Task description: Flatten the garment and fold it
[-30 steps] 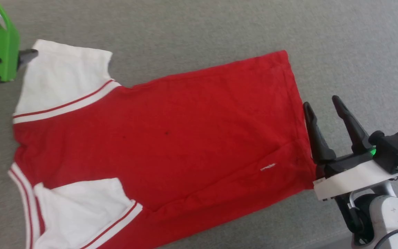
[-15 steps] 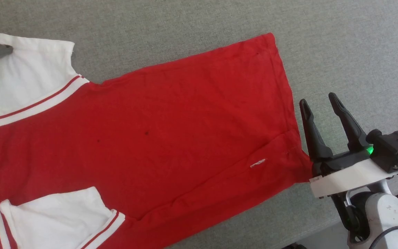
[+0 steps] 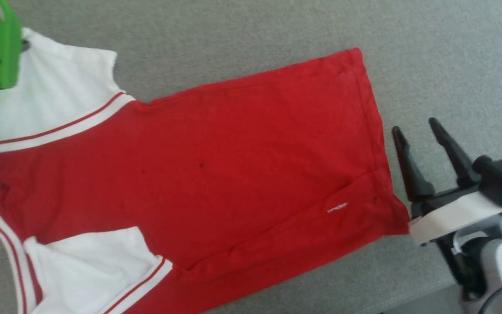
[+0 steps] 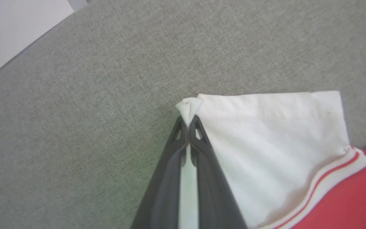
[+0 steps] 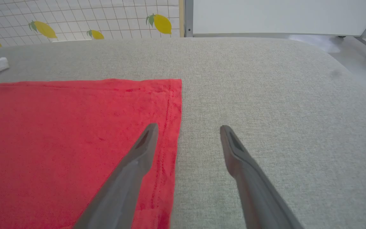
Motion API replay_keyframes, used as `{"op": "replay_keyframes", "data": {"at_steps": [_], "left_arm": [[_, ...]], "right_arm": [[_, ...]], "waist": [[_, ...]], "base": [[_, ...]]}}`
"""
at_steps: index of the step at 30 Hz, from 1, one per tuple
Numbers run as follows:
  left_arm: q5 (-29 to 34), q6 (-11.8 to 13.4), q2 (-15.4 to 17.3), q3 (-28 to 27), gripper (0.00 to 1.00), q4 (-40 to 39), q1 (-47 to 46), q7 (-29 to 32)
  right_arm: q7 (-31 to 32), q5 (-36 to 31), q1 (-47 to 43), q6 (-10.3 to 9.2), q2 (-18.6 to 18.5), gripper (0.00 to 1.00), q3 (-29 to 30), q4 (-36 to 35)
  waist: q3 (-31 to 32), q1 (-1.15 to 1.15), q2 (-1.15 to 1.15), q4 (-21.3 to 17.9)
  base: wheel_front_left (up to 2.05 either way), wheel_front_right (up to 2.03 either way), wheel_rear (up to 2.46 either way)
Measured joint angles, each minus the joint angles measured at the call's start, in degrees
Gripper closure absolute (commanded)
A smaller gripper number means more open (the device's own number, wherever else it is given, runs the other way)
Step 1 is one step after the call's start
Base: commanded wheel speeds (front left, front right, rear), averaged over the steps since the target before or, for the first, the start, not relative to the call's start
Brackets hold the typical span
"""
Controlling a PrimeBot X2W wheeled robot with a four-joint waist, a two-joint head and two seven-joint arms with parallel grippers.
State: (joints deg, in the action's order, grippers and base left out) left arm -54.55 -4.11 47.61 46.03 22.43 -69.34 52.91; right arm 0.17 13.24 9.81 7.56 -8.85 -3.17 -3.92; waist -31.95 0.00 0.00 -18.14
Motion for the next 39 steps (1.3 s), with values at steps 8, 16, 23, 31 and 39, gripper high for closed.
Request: {"op": "replay_keyframes", "data": {"at_steps": [8, 16, 23, 31, 39], "left_arm": [[0.37, -1.11, -4.79, 0.71, 1.00, -5.91, 5.25, -12.30], [2.42, 3.97, -6.15, 0.24, 1.00, -15.95, 11.54, -19.53], [3.26, 8.48, -6.28, 0.69, 1.00, -23.80, 16.06, -21.99], [4.12, 10.27, -6.53, 0.92, 1.00, -28.81, 16.83, -22.98], [5.63, 10.79, -6.59, 1.31, 1.00, -30.43, 17.53, -23.30]], "right_arm": [[25.25, 7.15, 8.48, 0.00, -16.94, 0.00, -3.43, -0.46], [40.80, 14.16, 20.28, 0.00, -27.05, 0.00, -12.15, 4.59], [47.63, 16.07, 29.53, 0.00, -31.42, 0.00, -19.44, 11.37], [48.79, 15.53, 35.13, 0.00, -34.89, 0.00, -27.93, 17.73], [48.71, 17.37, 38.33, 0.01, -37.15, 0.69, -32.89, 19.60]], "waist": [[4.52, 0.00, 0.00, 6.67], [5.99, -0.01, 0.00, 12.40], [5.95, -0.01, 0.00, 16.84], [4.17, 0.00, 0.00, 19.95], [2.01, -0.01, 0.00, 21.60]], "base": [[0.00, 0.00, 0.00], [0.00, 0.00, 0.00], [0.00, 0.00, 0.00], [0.00, 0.00, 0.00], [0.00, 0.00, 0.00]]}}
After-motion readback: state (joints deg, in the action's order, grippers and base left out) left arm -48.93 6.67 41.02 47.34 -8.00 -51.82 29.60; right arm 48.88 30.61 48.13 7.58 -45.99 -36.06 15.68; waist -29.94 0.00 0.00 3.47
